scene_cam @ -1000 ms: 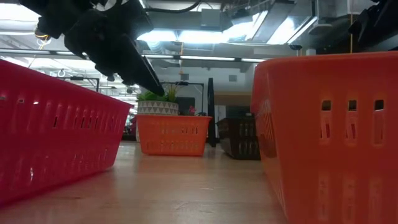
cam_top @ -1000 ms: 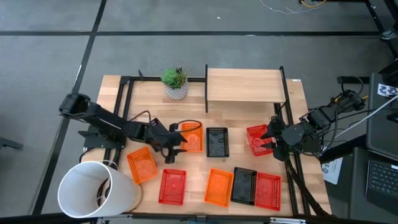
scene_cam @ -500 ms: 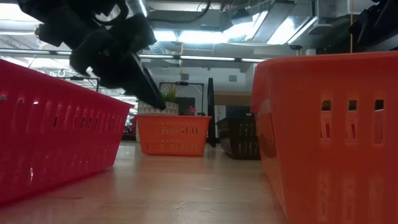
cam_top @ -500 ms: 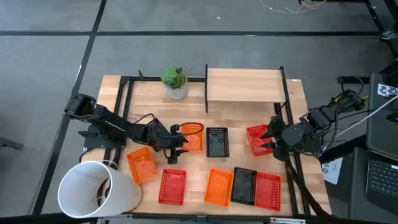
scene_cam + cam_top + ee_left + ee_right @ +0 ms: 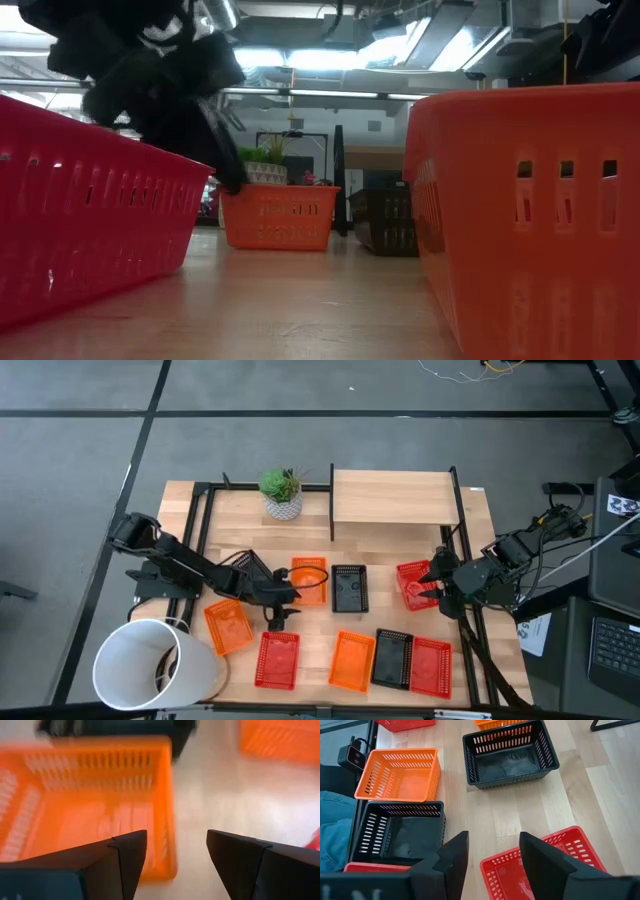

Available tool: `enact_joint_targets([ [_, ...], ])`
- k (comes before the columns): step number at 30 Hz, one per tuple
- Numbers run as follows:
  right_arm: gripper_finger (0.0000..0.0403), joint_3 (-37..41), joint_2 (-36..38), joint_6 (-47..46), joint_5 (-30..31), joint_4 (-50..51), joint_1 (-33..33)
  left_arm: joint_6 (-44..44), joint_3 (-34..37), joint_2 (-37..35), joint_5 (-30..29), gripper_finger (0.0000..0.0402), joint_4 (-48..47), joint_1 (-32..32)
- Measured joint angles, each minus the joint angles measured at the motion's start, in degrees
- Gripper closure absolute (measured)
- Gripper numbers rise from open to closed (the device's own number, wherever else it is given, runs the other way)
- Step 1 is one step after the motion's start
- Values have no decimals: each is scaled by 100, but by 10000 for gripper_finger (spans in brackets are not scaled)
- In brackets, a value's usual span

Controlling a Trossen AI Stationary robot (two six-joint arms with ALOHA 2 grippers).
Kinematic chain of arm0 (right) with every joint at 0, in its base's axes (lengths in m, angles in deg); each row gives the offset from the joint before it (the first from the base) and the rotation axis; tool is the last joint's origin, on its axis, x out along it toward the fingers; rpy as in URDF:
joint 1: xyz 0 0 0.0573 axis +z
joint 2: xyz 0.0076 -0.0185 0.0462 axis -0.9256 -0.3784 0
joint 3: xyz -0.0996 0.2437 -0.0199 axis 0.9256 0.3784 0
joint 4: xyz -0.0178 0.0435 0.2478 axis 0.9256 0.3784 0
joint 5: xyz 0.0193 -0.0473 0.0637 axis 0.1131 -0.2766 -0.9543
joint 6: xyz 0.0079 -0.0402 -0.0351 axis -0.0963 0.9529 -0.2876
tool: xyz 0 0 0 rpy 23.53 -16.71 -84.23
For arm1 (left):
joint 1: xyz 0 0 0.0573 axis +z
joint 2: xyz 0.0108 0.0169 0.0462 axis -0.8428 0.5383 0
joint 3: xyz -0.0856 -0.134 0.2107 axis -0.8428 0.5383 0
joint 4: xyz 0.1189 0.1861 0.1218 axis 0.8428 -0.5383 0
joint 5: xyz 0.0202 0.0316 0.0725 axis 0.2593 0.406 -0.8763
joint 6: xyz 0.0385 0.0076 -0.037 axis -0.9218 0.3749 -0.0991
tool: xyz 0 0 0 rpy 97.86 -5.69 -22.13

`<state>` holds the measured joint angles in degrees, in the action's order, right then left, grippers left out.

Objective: Stack baskets on shelf by color
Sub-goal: Put the top orange bin on the shelf

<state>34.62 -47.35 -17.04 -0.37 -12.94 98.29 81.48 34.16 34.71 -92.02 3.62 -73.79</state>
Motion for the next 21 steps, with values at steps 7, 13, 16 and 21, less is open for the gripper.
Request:
enact_joint_targets([
  [7,225,1,0,1,2,-1,0,9,5,404,-58,201,266,30],
  [13,225,1,0,1,0,-1,0,-24,-1,403,-303,205,487,33],
  [16,225,1,0,1,2,-1,0,-24,-1,404,-350,219,496,35],
  [21,225,1,0,-1,2,-1,0,-6,-1,404,-393,268,478,35],
])
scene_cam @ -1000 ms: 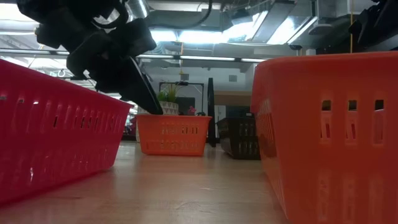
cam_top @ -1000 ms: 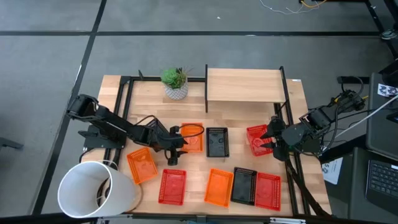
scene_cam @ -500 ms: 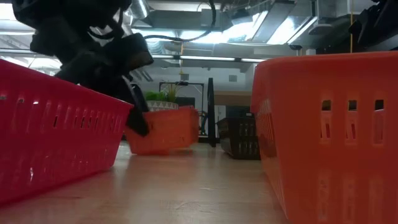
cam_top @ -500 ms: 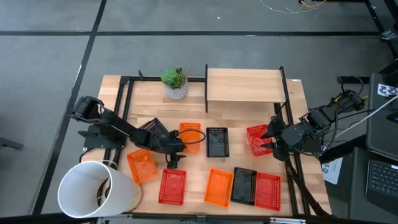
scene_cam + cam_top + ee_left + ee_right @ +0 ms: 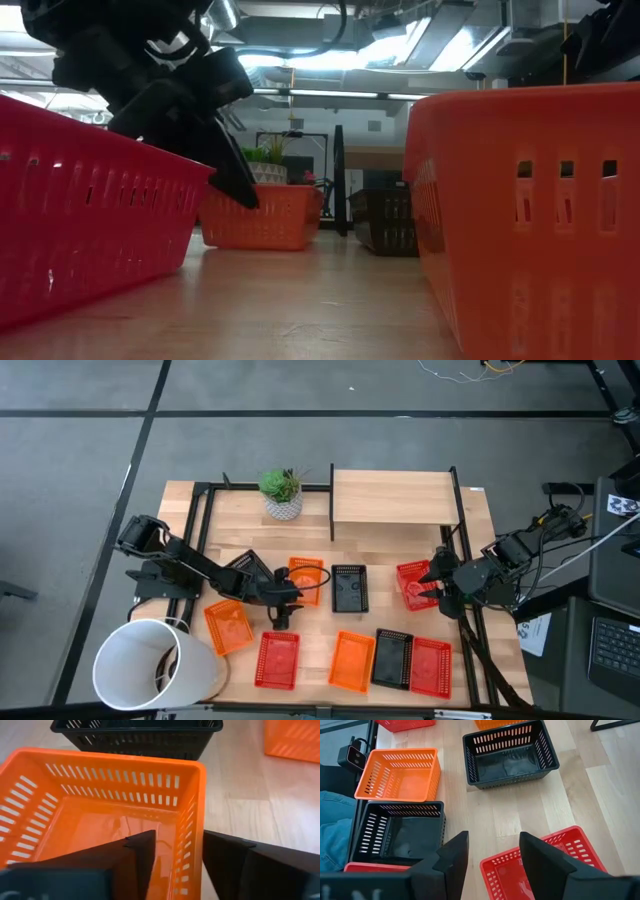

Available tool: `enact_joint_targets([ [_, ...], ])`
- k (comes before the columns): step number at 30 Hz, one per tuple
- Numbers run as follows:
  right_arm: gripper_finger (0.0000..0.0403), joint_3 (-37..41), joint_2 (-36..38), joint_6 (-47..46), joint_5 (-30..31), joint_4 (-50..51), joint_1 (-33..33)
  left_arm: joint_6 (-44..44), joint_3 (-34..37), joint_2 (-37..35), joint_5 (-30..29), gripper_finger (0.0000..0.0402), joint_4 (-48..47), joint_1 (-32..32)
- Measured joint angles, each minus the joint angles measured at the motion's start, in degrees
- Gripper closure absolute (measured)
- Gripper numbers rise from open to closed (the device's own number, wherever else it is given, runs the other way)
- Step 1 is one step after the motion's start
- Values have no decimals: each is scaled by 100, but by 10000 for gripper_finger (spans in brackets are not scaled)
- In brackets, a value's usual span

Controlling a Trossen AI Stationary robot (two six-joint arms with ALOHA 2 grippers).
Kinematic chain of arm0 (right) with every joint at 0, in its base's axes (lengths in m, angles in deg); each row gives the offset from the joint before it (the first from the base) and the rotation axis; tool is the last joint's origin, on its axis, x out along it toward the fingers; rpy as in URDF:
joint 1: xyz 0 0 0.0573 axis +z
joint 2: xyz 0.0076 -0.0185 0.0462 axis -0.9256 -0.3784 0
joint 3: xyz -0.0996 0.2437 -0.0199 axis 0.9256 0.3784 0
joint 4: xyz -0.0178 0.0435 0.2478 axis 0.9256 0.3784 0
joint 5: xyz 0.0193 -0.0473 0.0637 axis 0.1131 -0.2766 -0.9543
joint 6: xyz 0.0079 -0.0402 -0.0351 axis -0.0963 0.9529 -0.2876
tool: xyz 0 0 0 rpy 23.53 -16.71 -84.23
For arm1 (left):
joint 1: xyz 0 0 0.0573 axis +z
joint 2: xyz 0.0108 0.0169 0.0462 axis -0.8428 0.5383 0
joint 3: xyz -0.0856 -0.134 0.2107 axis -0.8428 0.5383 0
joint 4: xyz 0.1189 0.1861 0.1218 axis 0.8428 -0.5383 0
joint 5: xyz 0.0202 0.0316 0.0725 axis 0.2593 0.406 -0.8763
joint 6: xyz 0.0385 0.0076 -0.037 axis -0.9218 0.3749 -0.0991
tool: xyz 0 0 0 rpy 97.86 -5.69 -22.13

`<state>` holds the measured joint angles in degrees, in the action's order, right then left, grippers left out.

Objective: Stack baskets on shelf by color
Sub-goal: Put the top orange bin on the shelf

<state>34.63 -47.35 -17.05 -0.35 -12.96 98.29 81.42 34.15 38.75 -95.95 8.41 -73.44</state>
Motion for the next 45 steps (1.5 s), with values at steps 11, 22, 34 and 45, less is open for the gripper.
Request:
enact_joint_targets([
  [11,225,-2,0,0,0,0,0,278,-27,-8,-70,398,454,-22],
  [22,225,0,2,94,4,-2,0,-16,-1874,-189,131,400,-1113,-127],
  [34,225,0,2,-146,7,-2,1,-1514,-3901,-189,193,401,-2074,301],
  [45,225,-1,0,-150,2,-1,2,-2351,-4959,299,841,401,-3019,1983],
])
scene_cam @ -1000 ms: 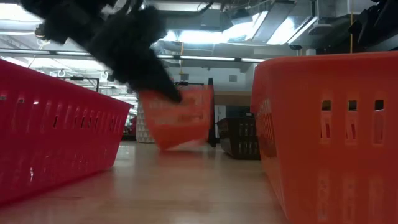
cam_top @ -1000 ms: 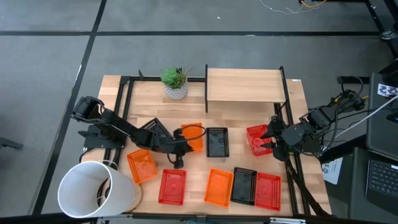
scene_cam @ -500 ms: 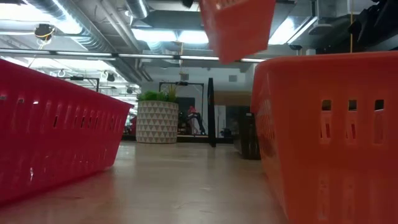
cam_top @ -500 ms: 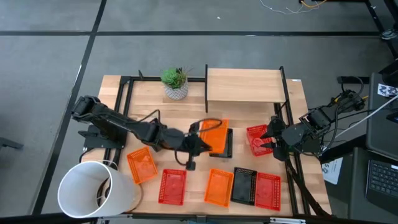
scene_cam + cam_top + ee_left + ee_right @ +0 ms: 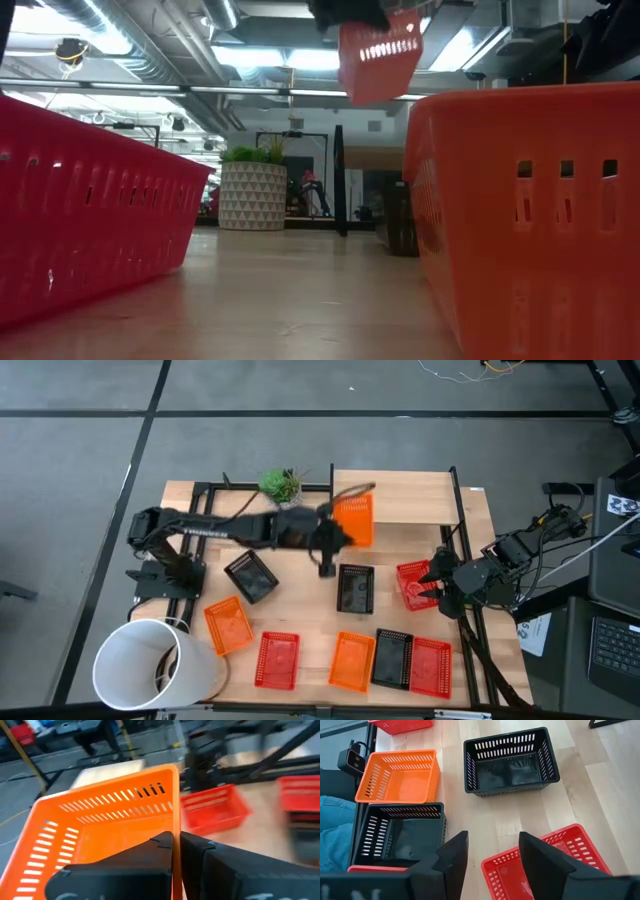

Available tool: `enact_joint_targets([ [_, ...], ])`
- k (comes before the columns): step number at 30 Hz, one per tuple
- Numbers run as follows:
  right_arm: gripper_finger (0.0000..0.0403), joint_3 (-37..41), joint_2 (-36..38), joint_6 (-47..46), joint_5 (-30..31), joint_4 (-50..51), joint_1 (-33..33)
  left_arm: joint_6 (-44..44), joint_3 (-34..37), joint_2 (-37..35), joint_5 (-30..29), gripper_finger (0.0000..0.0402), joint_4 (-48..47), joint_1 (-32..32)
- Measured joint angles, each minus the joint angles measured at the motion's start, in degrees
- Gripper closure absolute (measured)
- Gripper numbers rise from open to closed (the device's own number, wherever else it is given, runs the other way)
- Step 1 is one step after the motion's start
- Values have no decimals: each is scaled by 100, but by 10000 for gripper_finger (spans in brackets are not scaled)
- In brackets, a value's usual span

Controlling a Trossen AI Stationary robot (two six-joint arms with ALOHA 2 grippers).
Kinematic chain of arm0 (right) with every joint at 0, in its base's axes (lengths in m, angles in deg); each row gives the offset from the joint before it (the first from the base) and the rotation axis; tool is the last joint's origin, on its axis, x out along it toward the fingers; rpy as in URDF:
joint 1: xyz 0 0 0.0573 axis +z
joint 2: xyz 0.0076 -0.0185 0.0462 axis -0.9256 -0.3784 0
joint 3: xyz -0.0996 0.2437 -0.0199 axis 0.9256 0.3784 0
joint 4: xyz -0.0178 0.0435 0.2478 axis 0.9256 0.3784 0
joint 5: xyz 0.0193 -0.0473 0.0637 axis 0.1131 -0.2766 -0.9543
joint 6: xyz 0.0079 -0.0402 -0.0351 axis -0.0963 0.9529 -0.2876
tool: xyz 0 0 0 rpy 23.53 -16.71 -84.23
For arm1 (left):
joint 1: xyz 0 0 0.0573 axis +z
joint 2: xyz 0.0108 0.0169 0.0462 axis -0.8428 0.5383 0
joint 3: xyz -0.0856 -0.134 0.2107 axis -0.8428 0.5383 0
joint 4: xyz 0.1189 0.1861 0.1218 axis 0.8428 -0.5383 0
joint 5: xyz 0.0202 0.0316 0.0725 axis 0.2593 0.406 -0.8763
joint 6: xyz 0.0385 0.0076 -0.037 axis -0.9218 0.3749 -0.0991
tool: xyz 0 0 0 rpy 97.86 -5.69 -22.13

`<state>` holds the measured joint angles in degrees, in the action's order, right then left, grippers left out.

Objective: Stack baskets on shelf by color
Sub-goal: Put the top orange bin on the shelf

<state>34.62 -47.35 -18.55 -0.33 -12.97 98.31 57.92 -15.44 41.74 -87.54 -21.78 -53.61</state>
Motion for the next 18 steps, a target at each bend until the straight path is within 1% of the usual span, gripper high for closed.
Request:
enact_joint_targets([
  [4,225,1,0,5,0,1,0,-371,-505,378,315,401,-388,534],
  [6,225,-2,0,10,0,1,0,-499,-667,576,522,401,-354,703],
  [9,225,0,0,15,0,1,0,-582,-805,895,590,401,-326,886],
  [13,225,0,0,5,-2,3,0,-588,-827,1281,469,401,-374,1038],
  [16,225,0,0,5,-4,3,0,-601,-844,1398,131,401,-387,1057],
  [18,225,1,1,5,-4,3,0,-644,-844,1435,108,401,-441,1057],
])
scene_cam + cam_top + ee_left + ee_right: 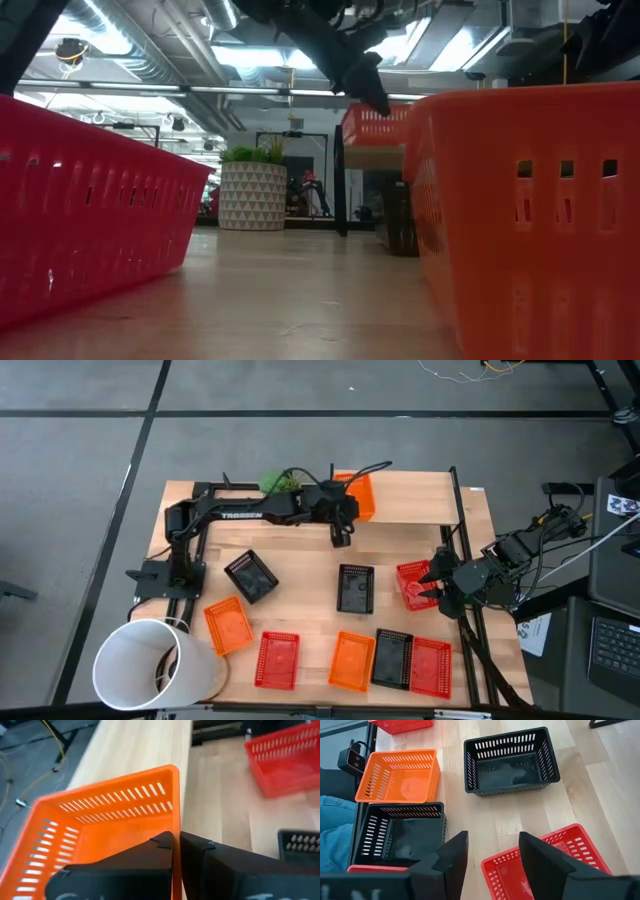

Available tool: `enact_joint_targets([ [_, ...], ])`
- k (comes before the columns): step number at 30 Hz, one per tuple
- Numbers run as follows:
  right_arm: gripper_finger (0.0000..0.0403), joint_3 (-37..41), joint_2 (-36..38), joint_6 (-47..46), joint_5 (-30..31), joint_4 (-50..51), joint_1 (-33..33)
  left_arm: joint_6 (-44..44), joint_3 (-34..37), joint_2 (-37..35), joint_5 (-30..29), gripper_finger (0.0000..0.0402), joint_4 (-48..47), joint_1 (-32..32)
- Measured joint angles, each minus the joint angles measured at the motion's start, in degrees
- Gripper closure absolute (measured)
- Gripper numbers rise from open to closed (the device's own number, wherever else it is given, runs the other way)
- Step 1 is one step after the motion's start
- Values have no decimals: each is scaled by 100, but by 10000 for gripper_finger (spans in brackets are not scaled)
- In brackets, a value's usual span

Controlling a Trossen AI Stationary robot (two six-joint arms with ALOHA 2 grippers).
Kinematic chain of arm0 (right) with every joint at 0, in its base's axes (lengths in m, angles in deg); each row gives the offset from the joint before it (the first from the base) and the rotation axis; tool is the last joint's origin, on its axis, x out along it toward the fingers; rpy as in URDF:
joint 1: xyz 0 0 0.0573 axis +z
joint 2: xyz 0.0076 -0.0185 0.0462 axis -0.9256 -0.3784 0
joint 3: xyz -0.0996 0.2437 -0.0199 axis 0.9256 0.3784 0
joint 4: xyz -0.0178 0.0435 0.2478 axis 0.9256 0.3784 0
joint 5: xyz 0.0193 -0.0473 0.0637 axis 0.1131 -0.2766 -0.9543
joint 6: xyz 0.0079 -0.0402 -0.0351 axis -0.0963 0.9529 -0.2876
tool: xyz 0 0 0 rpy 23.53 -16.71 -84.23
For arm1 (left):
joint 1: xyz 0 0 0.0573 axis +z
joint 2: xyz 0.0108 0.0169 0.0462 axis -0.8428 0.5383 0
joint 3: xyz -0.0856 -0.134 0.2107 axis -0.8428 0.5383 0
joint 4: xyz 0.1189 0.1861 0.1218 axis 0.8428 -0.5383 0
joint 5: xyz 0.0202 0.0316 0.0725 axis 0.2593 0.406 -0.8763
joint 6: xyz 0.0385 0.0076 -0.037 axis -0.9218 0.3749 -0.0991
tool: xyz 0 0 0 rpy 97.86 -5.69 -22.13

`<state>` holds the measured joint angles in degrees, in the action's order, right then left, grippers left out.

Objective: Stack baskets on shelf by color
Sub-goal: Put the top orange bin on the shelf

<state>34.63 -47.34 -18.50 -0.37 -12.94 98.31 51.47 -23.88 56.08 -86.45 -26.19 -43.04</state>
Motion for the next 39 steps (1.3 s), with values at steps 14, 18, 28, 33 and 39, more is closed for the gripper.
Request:
enact_joint_targets([
  [14,225,0,-1,11,0,9,0,-501,0,16,-87,342,-67,-26],
  [18,225,0,-1,10,0,9,0,-502,0,16,-347,340,-48,6],
  [28,225,0,-1,-2,0,9,2,-546,0,16,-23,339,-17,87],
  [33,225,0,-1,0,0,9,2,-651,2,16,34,339,153,84],
  [39,225,-1,-1,-3,0,13,2,-658,2,12,31,339,505,87],
])
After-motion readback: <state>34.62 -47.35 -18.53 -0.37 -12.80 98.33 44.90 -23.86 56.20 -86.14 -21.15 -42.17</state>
